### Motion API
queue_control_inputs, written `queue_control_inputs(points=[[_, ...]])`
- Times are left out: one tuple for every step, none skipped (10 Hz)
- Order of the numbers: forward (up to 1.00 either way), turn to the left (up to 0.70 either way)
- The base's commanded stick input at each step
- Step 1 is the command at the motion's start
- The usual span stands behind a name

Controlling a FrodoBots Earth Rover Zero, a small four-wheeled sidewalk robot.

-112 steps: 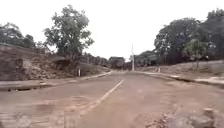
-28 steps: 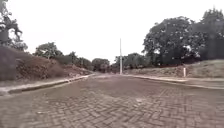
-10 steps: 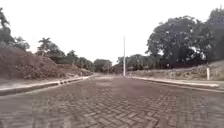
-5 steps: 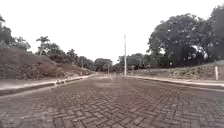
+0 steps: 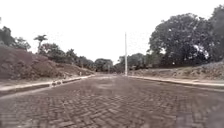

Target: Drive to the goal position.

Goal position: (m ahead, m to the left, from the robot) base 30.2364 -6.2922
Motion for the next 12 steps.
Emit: queue_control_inputs(points=[[1.0,0.0],[1.0,0.0],[1.0,0.0],[1.0,0.0],[1.0,0.0],[1.0,0.0],[1.0,0.0],[1.0,0.0],[1.0,0.0],[1.0,0.0],[1.0,0.0],[1.0,0.0]])
